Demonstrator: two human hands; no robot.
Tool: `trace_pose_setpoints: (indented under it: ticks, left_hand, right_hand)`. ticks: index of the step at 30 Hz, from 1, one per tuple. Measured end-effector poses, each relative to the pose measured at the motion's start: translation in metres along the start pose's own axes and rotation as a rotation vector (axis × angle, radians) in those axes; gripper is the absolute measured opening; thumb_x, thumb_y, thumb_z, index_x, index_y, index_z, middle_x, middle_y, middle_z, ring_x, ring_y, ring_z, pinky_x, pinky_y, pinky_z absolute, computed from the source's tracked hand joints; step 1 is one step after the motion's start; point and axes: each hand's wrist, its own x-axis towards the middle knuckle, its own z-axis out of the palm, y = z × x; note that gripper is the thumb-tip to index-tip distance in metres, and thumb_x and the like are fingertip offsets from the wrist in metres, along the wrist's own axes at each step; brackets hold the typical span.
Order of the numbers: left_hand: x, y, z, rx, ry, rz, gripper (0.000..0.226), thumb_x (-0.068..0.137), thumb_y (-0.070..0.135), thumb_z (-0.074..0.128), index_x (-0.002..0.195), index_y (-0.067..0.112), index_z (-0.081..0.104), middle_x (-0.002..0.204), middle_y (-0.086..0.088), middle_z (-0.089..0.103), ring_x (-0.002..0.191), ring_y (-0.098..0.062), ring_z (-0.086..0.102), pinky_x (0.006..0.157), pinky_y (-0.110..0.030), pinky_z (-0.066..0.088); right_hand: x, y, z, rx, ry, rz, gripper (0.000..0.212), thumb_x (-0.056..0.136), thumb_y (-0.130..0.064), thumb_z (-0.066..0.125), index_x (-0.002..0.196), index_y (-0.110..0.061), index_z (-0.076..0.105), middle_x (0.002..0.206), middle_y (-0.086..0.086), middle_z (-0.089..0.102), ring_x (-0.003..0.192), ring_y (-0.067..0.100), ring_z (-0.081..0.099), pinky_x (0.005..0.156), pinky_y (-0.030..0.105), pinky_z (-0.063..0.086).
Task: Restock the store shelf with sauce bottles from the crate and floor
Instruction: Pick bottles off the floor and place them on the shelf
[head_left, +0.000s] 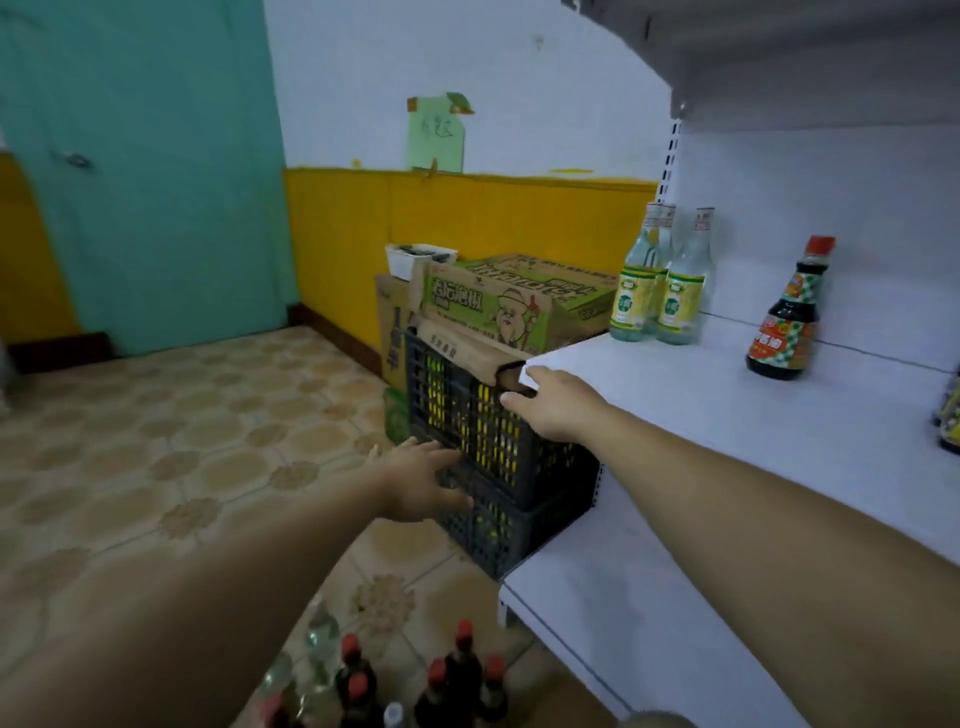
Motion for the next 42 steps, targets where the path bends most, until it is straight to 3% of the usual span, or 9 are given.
trace_pose_setpoints:
  ticks: [5,9,13,18,22,26,30,34,42]
  left_hand:
    - [-0.075,-0.055,0.032,-0.101,0.017,-0.167,0.081,0.086,0.062,0.051,0.152,0.032,0.015,0.161,0.002,0.009,0.148,-0.023,0.008,0.118,-0.048,0.013]
    - [-0.126,-0.103,0.068,-0.246,0.003,-0.311,0.08,0.087,0.055,0.057,0.152,0.029,0.018,0.16,0.001,0.012,0.146,-0.023,0.018,0.117,-0.04,0.021]
    - [-0.163,-0.158,0.116,-0.319,-0.041,-0.479,0.083,0.085,0.055,0.06,0.151,0.028,0.019,0.159,0.0,0.02,0.143,-0.022,0.025,0.116,-0.039,0.025]
    - [-0.186,-0.207,0.168,-0.428,-0.093,-0.625,0.087,0.085,0.045,0.065,0.152,0.021,0.017,0.159,-0.004,0.019,0.144,-0.023,0.024,0.115,-0.034,0.025]
    - [-0.18,-0.245,0.207,-0.493,-0.127,-0.711,0.088,0.086,0.041,0.066,0.153,0.018,0.015,0.159,-0.004,0.019,0.143,-0.024,0.026,0.112,-0.032,0.027]
    - [-0.165,-0.272,0.259,-0.581,-0.177,-0.746,0.09,0.085,0.034,0.069,0.153,0.017,0.013,0.159,-0.005,0.019,0.142,-0.024,0.027,0.112,-0.032,0.028]
    - [-0.146,-0.3,0.31,-0.649,-0.233,-0.768,0.093,0.084,0.032,0.071,0.153,0.017,0.011,0.159,-0.005,0.018,0.143,-0.024,0.026,0.112,-0.032,0.028]
    - [-0.128,-0.326,0.35,-0.721,-0.274,-0.797,0.093,0.084,0.029,0.071,0.154,0.019,0.01,0.159,-0.004,0.019,0.141,-0.024,0.029,0.11,-0.032,0.031]
    - [-0.116,-0.349,0.395,-0.788,-0.335,-0.827,0.094,0.085,0.027,0.07,0.154,0.021,0.006,0.158,-0.006,0.021,0.141,-0.027,0.03,0.109,-0.033,0.032]
  right_hand:
    - [-0.028,-0.057,0.061,-0.014,-0.183,-0.084,0.076,0.098,-0.057,0.039,0.156,-0.018,0.008,0.162,0.009,0.012,0.138,0.032,0.035,0.102,0.039,0.042]
    - [-0.042,-0.1,0.112,-0.022,-0.259,-0.166,0.075,0.097,-0.057,0.041,0.156,-0.021,0.01,0.162,0.008,0.015,0.104,0.029,0.056,0.079,0.037,0.048]
    - [-0.049,-0.137,0.164,-0.018,-0.357,-0.231,0.076,0.097,-0.055,0.043,0.156,-0.018,0.012,0.161,0.008,0.018,0.14,0.032,0.033,0.103,0.039,0.038]
    - [-0.051,-0.163,0.228,-0.052,-0.499,-0.321,0.075,0.097,-0.053,0.043,0.155,-0.015,0.014,0.159,0.008,0.025,0.139,0.031,0.036,0.109,0.038,0.035]
    - [-0.044,-0.183,0.284,-0.05,-0.605,-0.361,0.065,0.099,-0.048,0.044,0.15,-0.012,0.029,0.153,0.012,0.035,0.134,0.031,0.041,0.101,0.036,0.038]
    - [-0.038,-0.199,0.349,0.019,-0.724,-0.394,0.066,0.097,-0.045,0.05,0.153,-0.022,0.024,0.145,0.01,0.045,0.121,0.029,0.052,0.087,0.029,0.042]
    - [-0.028,-0.215,0.429,0.035,-0.829,-0.415,0.068,0.096,-0.045,0.052,0.153,-0.023,0.022,0.154,0.007,0.035,0.135,0.028,0.041,0.105,0.035,0.038]
    - [-0.021,-0.227,0.497,0.017,-0.943,-0.412,0.072,0.094,-0.035,0.058,0.154,-0.027,0.018,0.157,0.006,0.025,0.139,0.03,0.034,0.108,0.04,0.037]
    - [-0.009,-0.228,0.548,-0.077,-0.867,-0.487,0.033,0.098,-0.017,0.045,0.131,-0.023,0.042,0.128,0.01,0.054,0.105,0.033,0.055,0.076,0.036,0.045]
